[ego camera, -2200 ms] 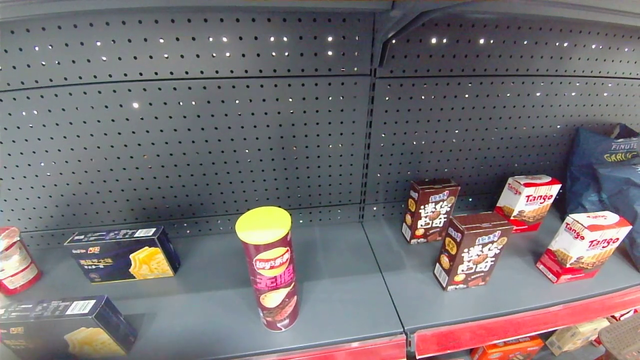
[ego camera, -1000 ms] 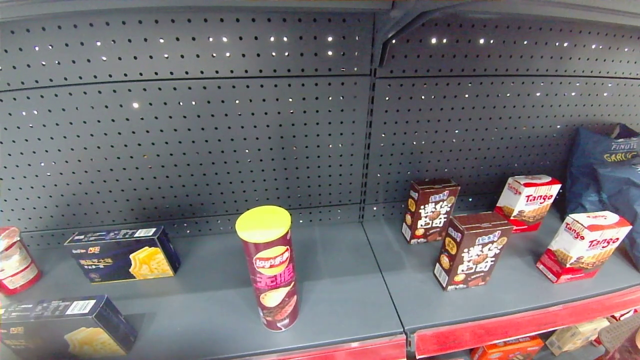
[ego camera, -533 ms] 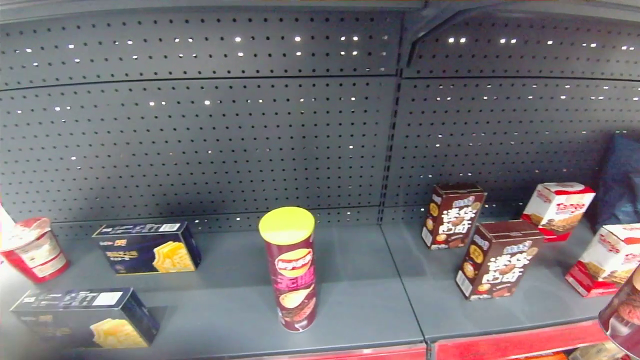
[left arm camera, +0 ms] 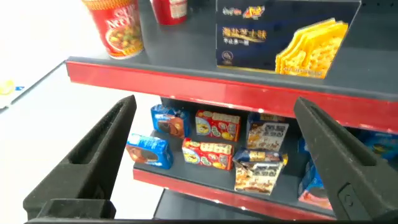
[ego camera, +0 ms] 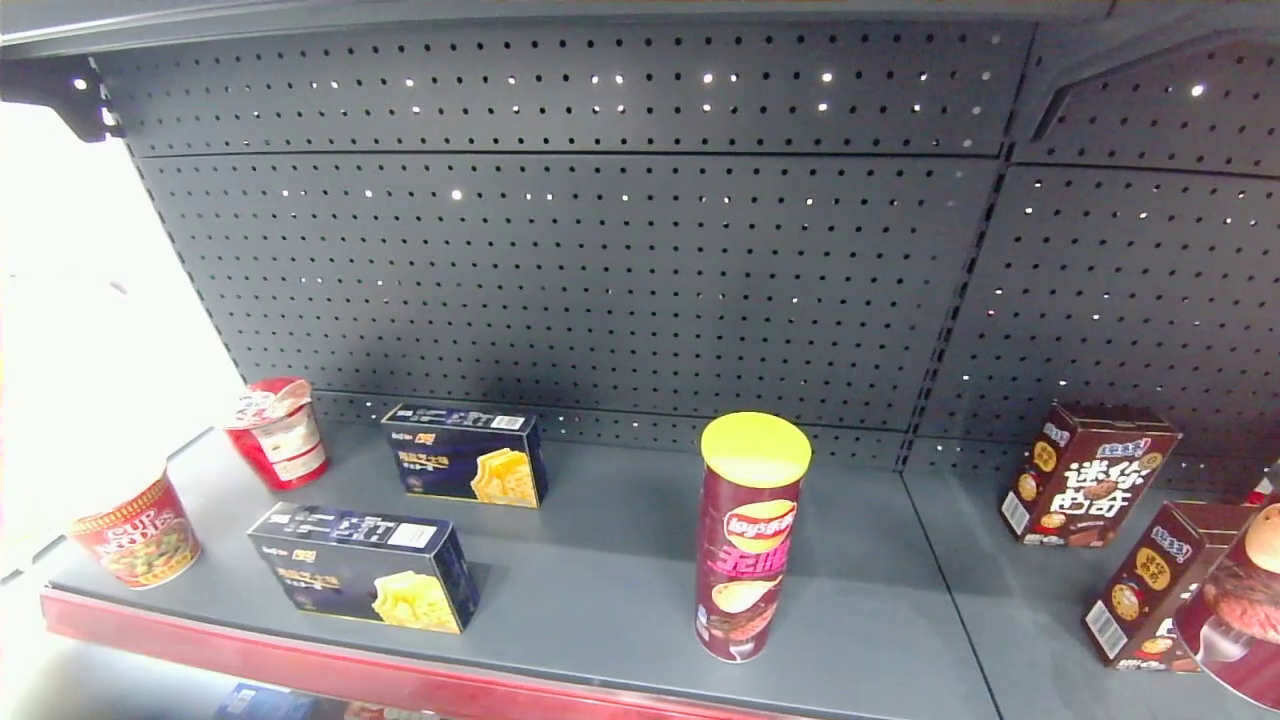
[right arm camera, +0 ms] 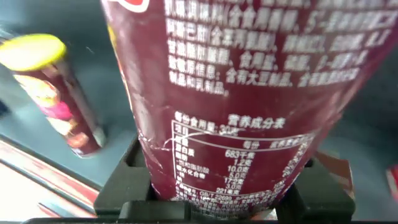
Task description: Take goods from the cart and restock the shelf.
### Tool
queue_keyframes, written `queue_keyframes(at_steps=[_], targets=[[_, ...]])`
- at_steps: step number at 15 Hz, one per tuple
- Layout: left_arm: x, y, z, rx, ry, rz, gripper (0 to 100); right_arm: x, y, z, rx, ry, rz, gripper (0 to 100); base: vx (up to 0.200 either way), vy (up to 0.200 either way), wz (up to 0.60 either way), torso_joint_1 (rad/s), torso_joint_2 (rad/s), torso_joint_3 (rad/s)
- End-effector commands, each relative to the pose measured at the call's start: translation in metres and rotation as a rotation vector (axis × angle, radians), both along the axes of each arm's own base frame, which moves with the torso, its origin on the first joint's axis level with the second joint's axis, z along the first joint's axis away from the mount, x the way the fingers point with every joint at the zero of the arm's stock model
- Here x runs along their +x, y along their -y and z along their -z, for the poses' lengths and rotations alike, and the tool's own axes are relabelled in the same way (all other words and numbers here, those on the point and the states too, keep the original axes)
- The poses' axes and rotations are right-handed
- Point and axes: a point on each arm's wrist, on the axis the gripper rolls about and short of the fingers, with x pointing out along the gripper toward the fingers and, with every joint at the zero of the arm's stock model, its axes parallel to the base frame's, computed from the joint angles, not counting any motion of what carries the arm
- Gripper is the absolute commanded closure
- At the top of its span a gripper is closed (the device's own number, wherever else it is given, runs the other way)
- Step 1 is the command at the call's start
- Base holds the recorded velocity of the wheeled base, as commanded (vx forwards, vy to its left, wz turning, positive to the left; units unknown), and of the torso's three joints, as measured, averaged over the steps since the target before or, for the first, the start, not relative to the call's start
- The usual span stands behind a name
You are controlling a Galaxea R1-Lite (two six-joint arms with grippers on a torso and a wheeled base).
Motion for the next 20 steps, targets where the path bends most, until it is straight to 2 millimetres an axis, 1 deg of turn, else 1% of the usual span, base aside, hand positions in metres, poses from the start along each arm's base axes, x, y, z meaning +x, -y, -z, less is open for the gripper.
queue_keyframes(at_steps=[1, 2, 4, 5, 6, 9, 10, 11, 12, 14, 15, 16, 18, 20], targets=[[0.0, 0.0, 0.0, 0.0, -0.004, 0.0, 0, 0.001, -0.007, 0.0, -0.002, -0.007, -0.112, 100, 0.0, 0.0, 0.0, 0.0, 0.0, 0.0], [0.0, 0.0, 0.0, 0.0, -0.004, 0.0, 0, 0.001, -0.01, 0.0, -0.003, -0.012, -0.149, 100, 0.0, 0.0, 0.0, 0.0, 0.0, 0.0], [0.0, 0.0, 0.0, -0.001, -0.004, 0.0, 0, 0.004, -0.023, 0.005, -0.009, -0.053, -0.288, 100, 0.0, 0.0, 0.0, 0.0, 0.0, 0.0], [0.0, 0.0, 0.0, 0.0, -0.004, 0.0, 0, 0.007, -0.028, 0.006, -0.012, -0.065, -0.323, 100, 0.0, 0.0, 0.0, 0.0, 0.0, 0.0], [0.0, 0.0, 0.0, 0.0, -0.004, 0.0, 0, 0.018, -0.037, 0.009, -0.025, -0.096, -0.352, 100, 0.0, 0.0, 0.0, 0.0, 0.0, 0.0], [0.0, 0.0, 0.0, -0.001, -0.004, 0.0, 0, 0.073, -0.064, 0.019, -0.036, -0.115, -0.325, 100, 0.0, 0.0, 0.0, 0.0, 0.0, 0.0], [0.0, 0.0, 0.0, -0.001, -0.004, 0.0, 0, 0.074, -0.064, 0.019, -0.035, -0.112, -0.323, 100, 0.0, 0.0, 0.0, 0.0, 0.0, 0.0], [0.0, 0.0, 0.0, -0.001, -0.004, 0.0, 0, 0.105, -0.075, 0.024, -0.015, -0.071, -0.289, 100, 0.0, 0.0, 0.0, 0.0, 0.0, 0.0], [0.0, 0.0, 0.0, -0.001, -0.004, 0.0, 0, 0.129, -0.085, 0.034, -0.011, -0.067, -0.289, 100, 0.0, 0.0, 0.0, 0.0, 0.0, 0.0], [0.0, 0.0, 0.0, -0.001, -0.004, 0.0, 0, 0.15, -0.097, 0.042, 0.002, -0.091, -0.312, 100, 0.0, 0.0, 0.0, 0.0, 0.0, 0.0], [0.0, 0.0, 0.0, 0.0, -0.004, 0.0, 0, 0.16, -0.1, 0.044, 0.005, -0.088, -0.312, 100, 0.0, 0.0, 0.0, 0.0, 0.0, 0.0], [0.0, 0.0, 0.0, 0.0, -0.005, 0.0, 0, 0.174, -0.102, 0.044, 0.023, -0.084, -0.334, 100, 0.0, 0.0, 0.0, 0.0, 0.0, 0.0], [0.0, 0.0, 0.0, -0.001, -0.004, 0.0, 0, 0.196, -0.1, 0.039, 0.038, -0.071, -0.411, 100, 0.0, 0.0, 0.0, 0.0, 0.0, 0.0], [0.0, 0.0, 0.0, -0.001, -0.004, 0.0, 0, 0.216, -0.098, 0.037, 0.046, -0.065, -0.434, 100, 0.0, 0.0, 0.0, 0.0, 0.0, 0.0]])
